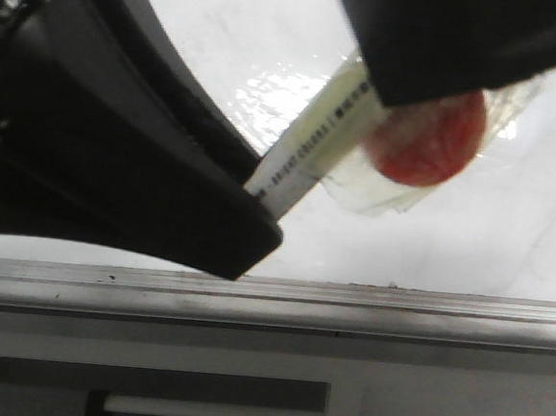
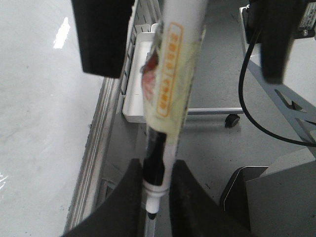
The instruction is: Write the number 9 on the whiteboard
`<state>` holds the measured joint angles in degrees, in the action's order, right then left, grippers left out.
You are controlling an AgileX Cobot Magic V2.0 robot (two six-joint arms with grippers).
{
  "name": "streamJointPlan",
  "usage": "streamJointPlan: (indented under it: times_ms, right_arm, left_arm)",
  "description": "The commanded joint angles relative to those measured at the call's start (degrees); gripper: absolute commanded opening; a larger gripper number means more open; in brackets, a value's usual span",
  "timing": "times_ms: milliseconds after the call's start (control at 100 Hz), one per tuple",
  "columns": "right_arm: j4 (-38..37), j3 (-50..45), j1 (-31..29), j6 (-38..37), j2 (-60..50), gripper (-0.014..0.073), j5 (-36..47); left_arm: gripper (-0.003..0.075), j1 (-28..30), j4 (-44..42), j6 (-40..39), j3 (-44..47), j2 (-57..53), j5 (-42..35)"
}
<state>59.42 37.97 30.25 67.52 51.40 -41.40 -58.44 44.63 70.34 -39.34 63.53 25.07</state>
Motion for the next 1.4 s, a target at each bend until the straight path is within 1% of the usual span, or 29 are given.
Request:
streamJointPlan:
  times_ms: [0,140,180,200,210,240,300,350,420,450,510,540,610,660,710,750,820,910,990,1130,1180,1250,1390]
  right_arm:
    - [3.8,1.9,0.1,1.2,0.4,0.0325,0.1]
    - [4.1,1.9,0.1,1.2,1.9,0.0104,-1.3]
    - [4.1,1.9,0.1,1.5,2.2,0.0032,-1.3]
    - [4.1,1.9,0.1,1.8,2.3,-0.0017,-1.3]
    - [4.1,1.9,0.1,1.8,2.3,-0.0017,-1.3]
    - [4.1,1.9,0.1,1.9,2.3,-0.0071,-1.1]
    - [4.1,1.9,0.1,1.8,2.3,-0.0055,-0.9]
    - [3.9,2.1,0.1,0.8,2.3,-0.0053,-1.0]
    - [0.6,3.4,0.0,-2.5,2.5,-0.0053,-1.8]
    - [-3.3,4.8,0.0,-5.3,2.6,-0.0053,-2.0]
    - [-11.9,8.3,0.0,-13.6,2.7,-0.0053,-3.4]
    - [-17.7,10.7,0.0,-17.5,3.2,-0.0053,-4.9]
    - [-28.3,17.5,0.0,-26.7,4.6,-0.0053,-10.2]
    - [-33.8,23.3,0.0,-32.3,5.7,-0.0053,-14.5]
    - [-37.9,27.9,0.0,-35.3,6.4,-0.0050,-16.8]
    - [-40.0,30.7,0.0,-37.2,6.6,-0.0044,-16.8]
    - [-41.5,33.7,0.0,-39.0,5.9,-0.0037,-12.6]
    - [-43.2,32.3,0.0,-40.7,3.2,-0.0037,-2.9]
    - [-45.9,26.6,0.0,-40.7,0.2,-0.0037,6.7]
    - [-54.0,12.7,0.0,-40.7,-4.6,-0.0037,24.4]
    - [-56.1,8.7,0.0,-40.7,-5.6,-0.0037,29.3]
    - [-56.9,4.9,0.0,-40.7,-6.3,-0.0037,33.4]
    - [-57.0,2.6,0.0,-40.7,-6.1,-0.0037,34.1]
  left_arm:
    - [-0.0020,-0.5,2.0,-0.1,-1.9,-1.3,-2.3]
    - [-0.0020,-0.5,2.0,-0.1,-1.9,-1.3,-2.3]
    - [-0.0020,-0.5,2.0,-0.1,-1.9,-1.3,-2.3]
    - [-0.0020,-0.5,2.1,-0.2,-1.9,-1.3,-2.3]
    - [-0.0020,-0.5,2.1,-0.2,-1.9,-1.3,-2.3]
    - [-0.0020,-0.5,2.1,-1.1,-1.9,-1.3,-2.3]
    - [-0.0020,-0.5,2.5,-3.5,-2.0,-1.4,-2.6]
    - [-0.0015,-0.5,2.5,-8.2,-2.0,-2.3,-3.3]
    - [0.0036,0.1,2.5,-12.2,-2.0,-4.9,-3.1]
    - [0.0081,0.4,2.3,-13.7,-2.0,-6.4,-2.6]
    - [0.0167,1.4,1.6,-16.7,-2.0,-9.7,-1.6]
    - [0.0223,2.0,1.1,-18.1,-2.0,-12.2,-0.9]
    - [0.0319,3.7,-0.7,-21.0,-2.0,-17.1,0.9]
    - [0.0353,5.3,-2.3,-22.9,-2.0,-21.4,2.0]
    - [0.0355,6.5,-4.5,-24.8,-2.0,-24.5,2.5]
    - [0.0354,7.7,-6.3,-26.8,-2.0,-27.5,2.7]
    - [0.0346,9.8,-11.0,-30.9,-2.0,-32.0,2.7]
    - [0.0319,12.7,-17.3,-36.2,-2.0,-36.5,2.9]
    - [0.0291,14.9,-20.5,-40.1,-1.8,-39.0,3.6]
    - [0.0261,18.1,-21.0,-40.8,-1.8,-40.6,6.2]
    - [0.0258,18.9,-21.0,-41.1,-1.8,-40.6,7.1]
    - [0.0258,19.7,-20.6,-41.1,-1.6,-40.6,7.6]
    - [0.0258,20.0,-20.4,-41.1,-1.2,-40.6,7.4]
